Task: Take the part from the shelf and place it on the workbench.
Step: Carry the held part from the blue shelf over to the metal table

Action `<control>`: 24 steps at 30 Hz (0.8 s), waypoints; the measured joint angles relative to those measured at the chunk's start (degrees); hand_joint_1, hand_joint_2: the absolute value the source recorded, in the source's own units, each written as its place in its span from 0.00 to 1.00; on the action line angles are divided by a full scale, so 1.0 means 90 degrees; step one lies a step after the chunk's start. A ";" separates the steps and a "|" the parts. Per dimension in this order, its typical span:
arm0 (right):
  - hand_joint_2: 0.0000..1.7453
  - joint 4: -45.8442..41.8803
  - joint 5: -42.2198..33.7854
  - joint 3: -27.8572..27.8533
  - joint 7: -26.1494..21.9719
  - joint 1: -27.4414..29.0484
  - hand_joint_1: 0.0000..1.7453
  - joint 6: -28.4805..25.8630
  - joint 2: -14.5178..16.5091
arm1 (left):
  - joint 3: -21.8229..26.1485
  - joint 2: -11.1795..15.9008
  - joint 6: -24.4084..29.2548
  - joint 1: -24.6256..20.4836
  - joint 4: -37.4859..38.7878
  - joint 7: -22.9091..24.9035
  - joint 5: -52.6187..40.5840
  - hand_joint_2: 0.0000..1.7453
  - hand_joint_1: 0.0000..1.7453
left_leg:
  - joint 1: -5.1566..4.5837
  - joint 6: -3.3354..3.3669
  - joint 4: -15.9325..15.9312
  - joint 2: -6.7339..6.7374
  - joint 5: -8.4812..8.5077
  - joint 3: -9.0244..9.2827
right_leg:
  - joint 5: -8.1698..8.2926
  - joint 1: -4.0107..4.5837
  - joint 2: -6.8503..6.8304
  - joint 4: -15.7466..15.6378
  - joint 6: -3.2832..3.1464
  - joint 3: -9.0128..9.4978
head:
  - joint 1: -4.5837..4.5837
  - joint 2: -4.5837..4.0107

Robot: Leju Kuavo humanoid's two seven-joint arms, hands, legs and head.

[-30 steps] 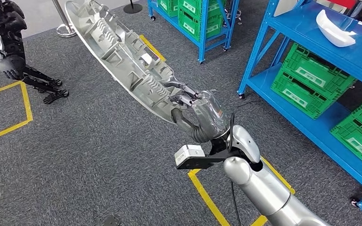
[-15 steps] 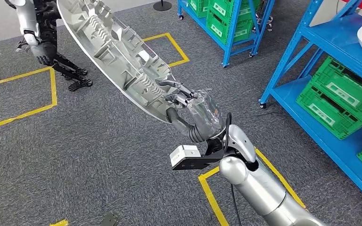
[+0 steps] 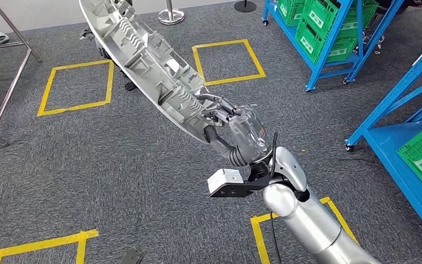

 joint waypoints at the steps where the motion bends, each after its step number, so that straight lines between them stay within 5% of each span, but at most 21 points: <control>1: 1.00 -0.0004 0.0010 -0.0015 -0.0002 0.0011 1.00 0.0000 0.0003 | -0.0010 0.0000 -0.0001 0.0003 0.0000 0.0011 -0.0012 1.00 0.00 | 0.0002 -0.0017 0.0055 0.0121 -0.0027 -0.0032 | -0.0004 0.0007 -0.0055 -0.0004 -0.0040 0.0018 | -0.0008 0.0000; 4: 1.00 -0.0024 0.0025 -0.0072 -0.0003 0.0037 1.00 0.0000 -0.0001 | -0.0029 -0.0011 -0.0010 -0.0042 -0.0003 0.0024 -0.0036 1.00 0.00 | -0.0009 -0.0070 0.0890 0.0746 -0.0394 -0.0470 | -0.0052 0.0071 -0.0262 -0.0015 -0.0167 0.0091 | -0.0047 -0.0001; 7: 1.00 -0.0030 0.0033 -0.0105 -0.0004 0.0067 1.00 0.0000 -0.0019 | -0.0056 -0.0016 -0.0036 -0.0077 -0.0004 0.0041 -0.0055 1.00 0.00 | 0.0007 -0.0051 0.1832 0.0900 -0.0649 -0.1019 | -0.0107 0.0171 -0.0498 -0.0014 -0.0240 0.0121 | -0.0049 -0.0001; 9: 1.00 -0.0035 0.0036 -0.0113 -0.0005 0.0094 1.00 -0.0001 -0.0021 | -0.0080 -0.0010 -0.0055 -0.0078 -0.0004 0.0053 -0.0076 1.00 0.00 | -0.0021 0.0030 0.1385 0.0948 -0.0329 -0.0815 | -0.0148 0.0217 -0.0642 -0.0016 -0.0262 0.0166 | -0.0050 -0.0001; 11: 1.00 -0.0055 0.0045 -0.0136 -0.0008 0.0118 1.00 -0.0002 -0.0024 | -0.0095 0.0007 -0.0067 -0.0099 -0.0004 0.0059 -0.0096 1.00 0.00 | -0.0134 0.0158 0.0535 0.1249 -0.0026 -0.0354 | -0.0192 0.0256 -0.0777 -0.0037 -0.0256 0.0231 | -0.0047 0.0000; 13: 1.00 -0.0080 0.0056 -0.0173 -0.0015 0.0145 1.00 -0.0005 -0.0033 | -0.0114 0.0019 -0.0078 -0.0141 -0.0004 0.0065 -0.0104 1.00 0.00 | -0.0238 0.0244 0.0144 0.1434 0.0022 -0.0150 | -0.0219 0.0274 -0.0915 -0.0075 -0.0223 0.0272 | -0.0046 0.0000; 16: 1.00 -0.0135 0.0073 -0.0205 -0.0020 0.0174 1.00 -0.0008 -0.0036 | -0.0140 0.0031 -0.0085 -0.0158 -0.0005 0.0073 -0.0110 1.00 0.00 | -0.0232 0.0311 -0.0035 0.1193 0.0081 -0.0047 | -0.0264 0.0278 -0.1012 -0.0114 -0.0152 0.0308 | -0.0044 -0.0001; 18: 1.00 -0.0178 0.0087 -0.0219 -0.0024 0.0195 1.00 -0.0010 -0.0047 | -0.0151 0.0031 -0.0088 -0.0175 -0.0005 0.0083 -0.0113 1.00 0.00 | -0.0181 0.0358 -0.0206 0.1011 0.0167 0.0090 | -0.0415 0.0263 -0.0703 0.0220 -0.0145 0.0150 | -0.0031 -0.0001; 21: 1.00 -0.0188 0.0109 -0.0255 -0.0025 0.0254 1.00 -0.0012 -0.0111 | -0.0161 0.0004 -0.0092 -0.0217 -0.0007 0.0092 -0.0114 1.00 0.00 | -0.0156 0.0379 -0.0238 0.0699 0.0186 0.0115 | -0.0792 0.0205 -0.0329 0.1397 -0.0141 -0.0511 | -0.0004 -0.0001; 23: 1.00 -0.0188 0.0124 -0.0263 -0.0024 0.0289 1.00 -0.0009 -0.0134 | -0.0166 -0.0012 -0.0085 -0.0205 -0.0007 0.0093 -0.0113 1.00 0.00 | -0.0138 0.0353 -0.0216 0.0472 0.0166 0.0117 | -0.0705 0.0153 -0.0304 0.1529 -0.0024 -0.0692 | -0.0004 -0.0001; 24: 1.00 -0.0188 0.0129 -0.0263 -0.0023 0.0298 1.00 -0.0008 -0.0138 | -0.0166 -0.0015 -0.0080 -0.0199 -0.0007 0.0093 -0.0113 1.00 0.00 | -0.0118 0.0322 -0.0183 0.0362 0.0145 0.0117 | -0.0509 0.0116 -0.0281 0.1200 0.0062 -0.0577 | -0.0004 -0.0001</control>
